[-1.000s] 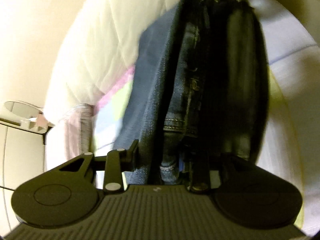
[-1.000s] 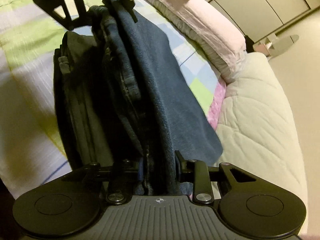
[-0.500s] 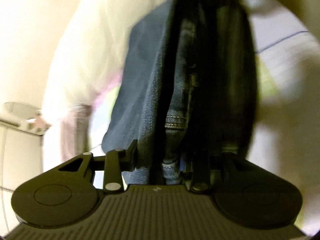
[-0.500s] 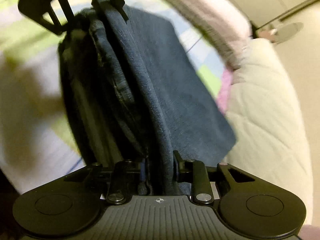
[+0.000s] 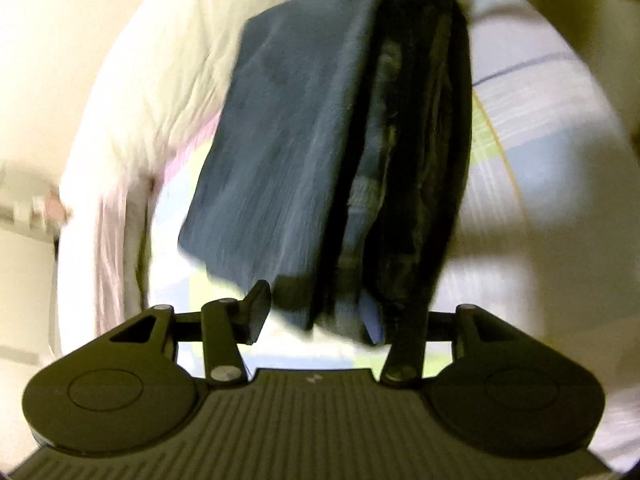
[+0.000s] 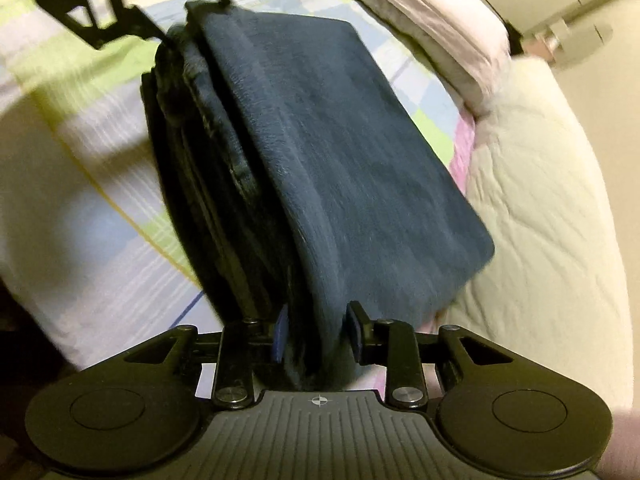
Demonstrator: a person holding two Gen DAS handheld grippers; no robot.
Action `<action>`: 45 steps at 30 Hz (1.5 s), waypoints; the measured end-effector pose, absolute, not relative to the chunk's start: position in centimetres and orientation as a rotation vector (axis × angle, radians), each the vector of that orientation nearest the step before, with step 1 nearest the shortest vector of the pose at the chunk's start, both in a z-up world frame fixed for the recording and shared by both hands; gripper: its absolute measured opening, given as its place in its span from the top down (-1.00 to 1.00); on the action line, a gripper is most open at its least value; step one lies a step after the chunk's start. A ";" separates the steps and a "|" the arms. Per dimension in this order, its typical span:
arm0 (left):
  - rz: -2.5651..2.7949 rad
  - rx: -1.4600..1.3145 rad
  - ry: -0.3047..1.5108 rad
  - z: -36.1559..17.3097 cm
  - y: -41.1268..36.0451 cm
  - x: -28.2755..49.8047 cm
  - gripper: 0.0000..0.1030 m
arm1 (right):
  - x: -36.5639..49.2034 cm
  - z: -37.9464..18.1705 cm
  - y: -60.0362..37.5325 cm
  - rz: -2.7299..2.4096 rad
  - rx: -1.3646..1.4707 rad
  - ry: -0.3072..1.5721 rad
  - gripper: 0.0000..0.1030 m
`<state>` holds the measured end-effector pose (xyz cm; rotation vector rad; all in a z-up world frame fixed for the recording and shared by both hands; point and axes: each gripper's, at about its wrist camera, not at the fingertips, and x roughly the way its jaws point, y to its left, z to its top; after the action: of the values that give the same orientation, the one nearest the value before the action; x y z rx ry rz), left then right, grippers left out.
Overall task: Fold clothes
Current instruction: 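Lower the hanging jeans onto the checked sheet with both tools, folding them over, then open both tools and release the folded jeans on the sheet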
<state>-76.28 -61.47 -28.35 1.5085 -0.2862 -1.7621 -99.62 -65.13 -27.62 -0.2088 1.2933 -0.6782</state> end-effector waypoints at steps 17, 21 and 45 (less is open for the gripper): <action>-1.781 1.201 0.382 -28.8 -67.4 -78.6 0.48 | -104.2 -25.7 -69.2 -0.858 0.473 0.977 0.43; -1.783 1.206 0.398 -28.9 -67.7 -78.4 0.47 | -103.2 -25.0 -69.5 -0.848 0.442 1.025 0.43; -1.719 1.115 0.594 -30.5 -69.4 -78.0 0.32 | -91.7 -25.9 -80.8 -0.519 0.282 0.934 0.43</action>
<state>-78.01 -69.44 -30.48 1.1153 0.5944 -1.7191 -91.70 -80.81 -25.93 0.2816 0.9335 -0.5186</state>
